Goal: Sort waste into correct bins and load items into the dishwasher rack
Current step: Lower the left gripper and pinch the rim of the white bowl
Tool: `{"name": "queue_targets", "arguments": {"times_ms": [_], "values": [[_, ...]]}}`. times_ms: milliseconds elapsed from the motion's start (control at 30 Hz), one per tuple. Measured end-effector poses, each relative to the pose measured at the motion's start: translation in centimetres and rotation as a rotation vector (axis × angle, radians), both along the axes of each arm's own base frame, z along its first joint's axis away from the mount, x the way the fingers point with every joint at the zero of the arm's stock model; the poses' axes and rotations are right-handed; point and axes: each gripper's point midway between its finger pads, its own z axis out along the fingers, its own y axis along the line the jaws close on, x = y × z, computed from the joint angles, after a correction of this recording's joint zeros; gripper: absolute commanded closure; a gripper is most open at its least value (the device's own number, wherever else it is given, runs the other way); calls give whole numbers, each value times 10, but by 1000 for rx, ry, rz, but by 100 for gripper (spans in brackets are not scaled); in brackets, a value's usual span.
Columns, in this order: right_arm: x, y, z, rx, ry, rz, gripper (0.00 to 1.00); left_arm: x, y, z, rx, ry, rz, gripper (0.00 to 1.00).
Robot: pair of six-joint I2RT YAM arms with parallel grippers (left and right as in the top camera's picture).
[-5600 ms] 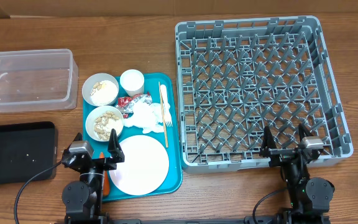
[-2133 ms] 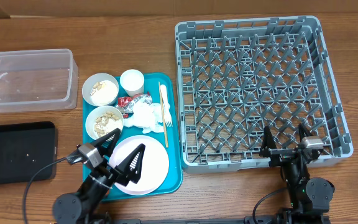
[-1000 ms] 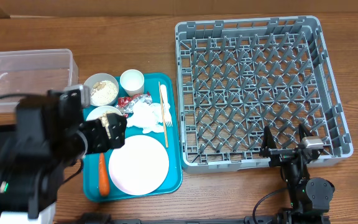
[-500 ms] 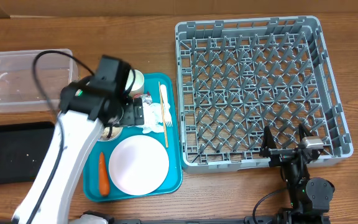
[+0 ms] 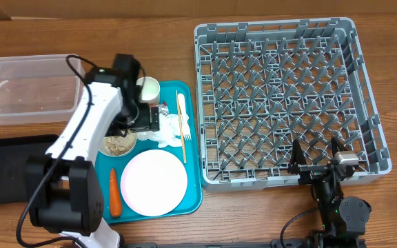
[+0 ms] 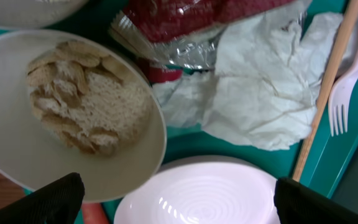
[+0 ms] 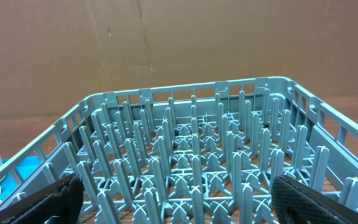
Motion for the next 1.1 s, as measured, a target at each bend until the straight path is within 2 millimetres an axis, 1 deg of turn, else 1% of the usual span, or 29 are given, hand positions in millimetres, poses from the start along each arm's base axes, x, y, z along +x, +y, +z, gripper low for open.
{"name": "queue_targets", "arguments": {"times_ms": [133,233,333,400,533,733,800,967,1100], "values": [[0,0,0,0,0,0,0,7,6,-4,-66,-10,11,4],[0,0,0,0,0,0,0,9,3,-9,-97,-26,-3,6],[0,0,0,0,-1,0,0,7,-1,-21,-115,-29,-12,8],[0,0,0,0,0,0,0,2,-1,-32,-120,-20,-14,10],[0,0,0,0,0,0,0,-2,-1,-44,-121,-22,-23,14],[0,0,0,0,0,0,0,6,-1,-46,-92,-58,-48,16],[0,0,0,0,0,0,0,7,-4,-47,-62,-66,-72,16],[0,0,0,0,0,0,0,6,-16,-47,33,-77,-149,23],[0,0,0,0,0,1,0,5,-18,-47,79,-84,-160,24]]}}
